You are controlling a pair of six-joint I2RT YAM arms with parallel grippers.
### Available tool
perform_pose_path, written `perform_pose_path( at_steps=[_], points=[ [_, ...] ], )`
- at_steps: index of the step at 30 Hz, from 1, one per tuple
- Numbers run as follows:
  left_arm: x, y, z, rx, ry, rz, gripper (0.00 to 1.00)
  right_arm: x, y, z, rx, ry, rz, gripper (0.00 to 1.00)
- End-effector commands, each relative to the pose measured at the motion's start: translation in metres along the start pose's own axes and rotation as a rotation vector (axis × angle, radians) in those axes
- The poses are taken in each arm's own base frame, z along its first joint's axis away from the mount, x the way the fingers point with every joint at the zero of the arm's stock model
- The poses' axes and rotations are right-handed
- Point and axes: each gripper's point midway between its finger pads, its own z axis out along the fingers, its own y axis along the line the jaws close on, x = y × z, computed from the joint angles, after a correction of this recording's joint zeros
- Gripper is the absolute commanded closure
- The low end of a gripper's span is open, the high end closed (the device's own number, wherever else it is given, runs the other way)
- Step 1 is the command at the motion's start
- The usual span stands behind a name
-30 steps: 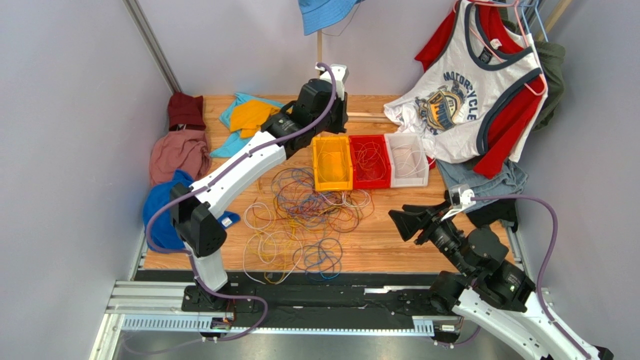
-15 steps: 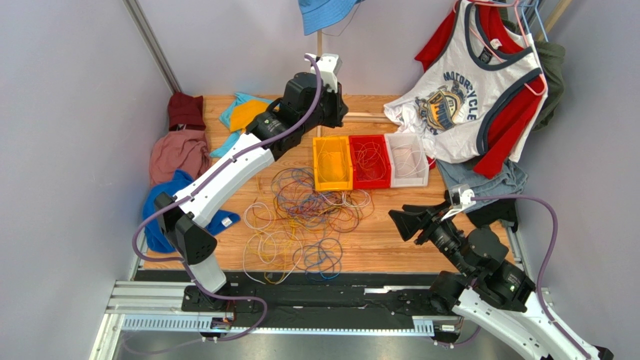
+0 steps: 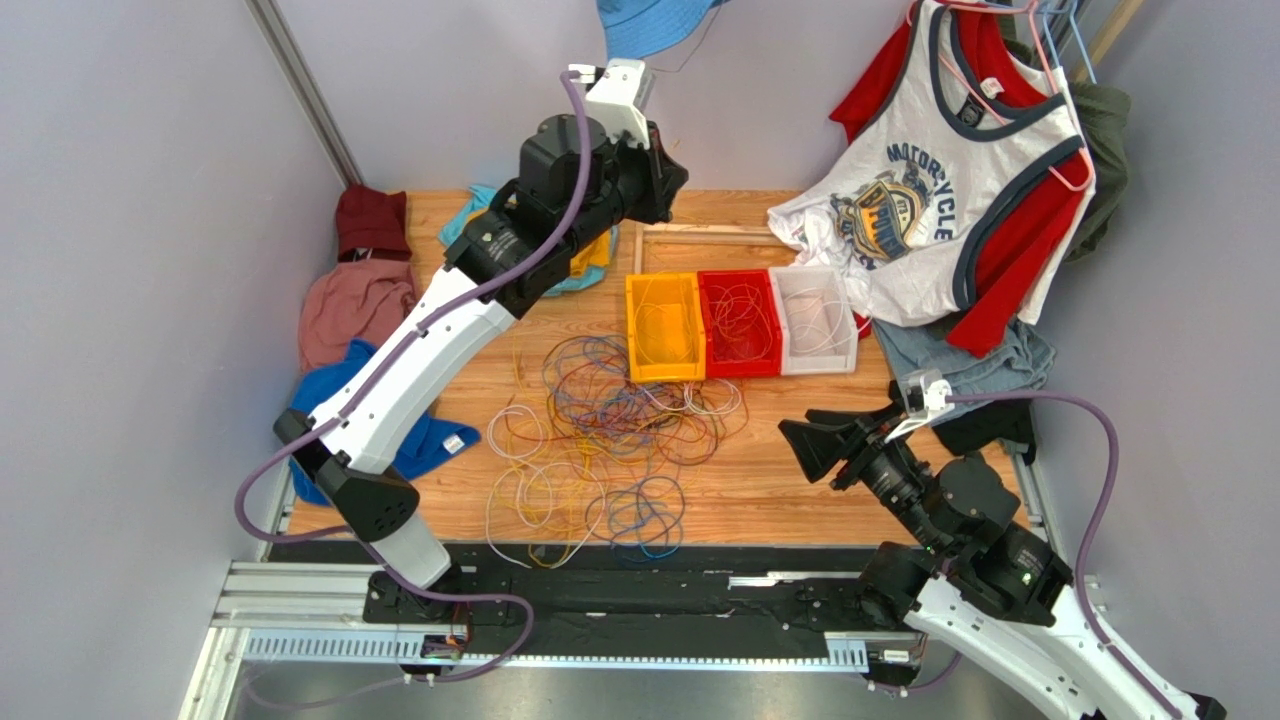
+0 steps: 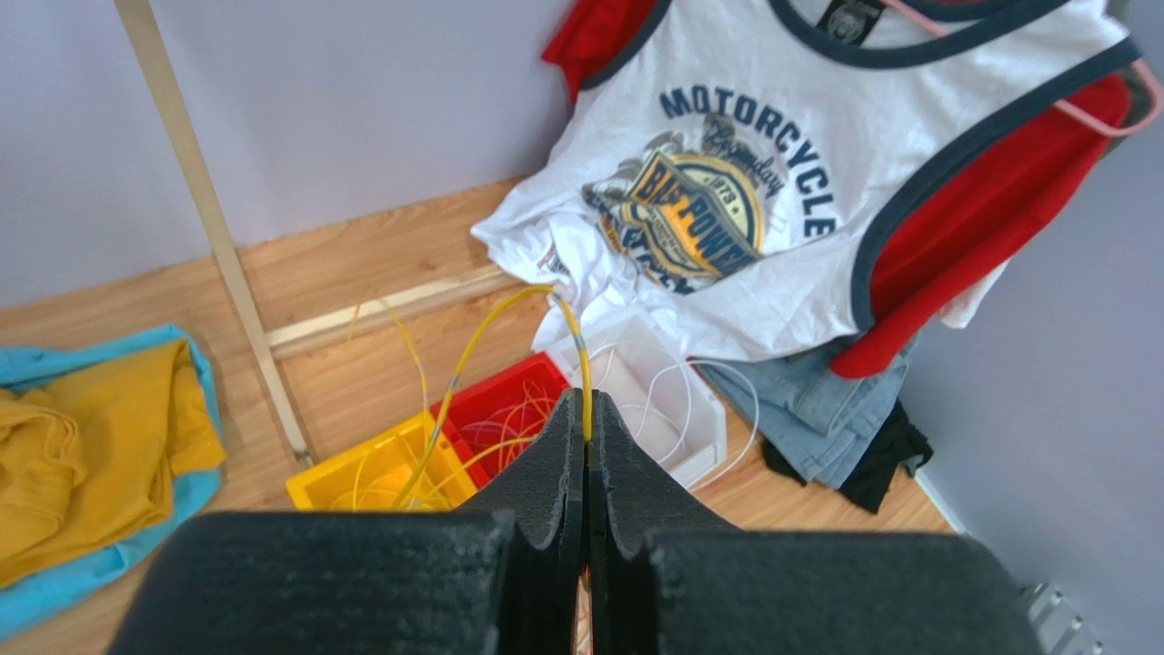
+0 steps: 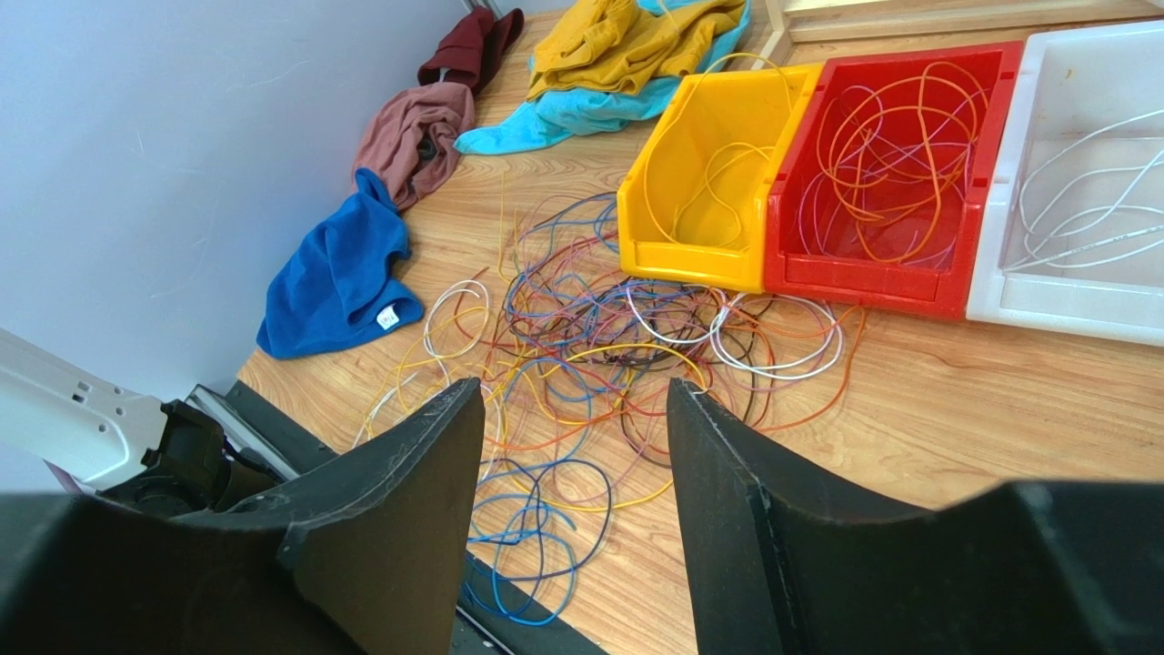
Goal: Untangle the cables
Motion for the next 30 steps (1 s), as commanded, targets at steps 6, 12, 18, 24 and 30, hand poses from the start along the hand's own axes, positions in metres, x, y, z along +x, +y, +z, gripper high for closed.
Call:
perform_pose_path(
  at_steps=[6,12,18,24,30],
  points=[
    [-0.031,-0.016,-0.027,0.037,-0.076,0.016,1.0,-0.002,0.0,-0.001,-0.001,-0.016,0.021,0.45],
    [-0.021,-0.013,-0.022,0.027,-0.053,0.012,1.0,-0.001,0.0,-0.002,-0.003,-0.013,0.026,0.45],
    [-0.006,-0.009,-0.013,0.017,-0.032,0.012,1.0,-0.001,-0.001,-0.003,0.0,-0.011,0.026,0.45],
    [0.012,-0.008,-0.001,0.024,0.003,0.003,1.0,0.0,-0.002,-0.002,0.009,-0.011,0.02,0.45],
    [0.037,-0.005,0.009,0.026,0.04,-0.015,1.0,0.002,-0.004,-0.001,0.014,-0.007,0.015,0.45]
  ],
)
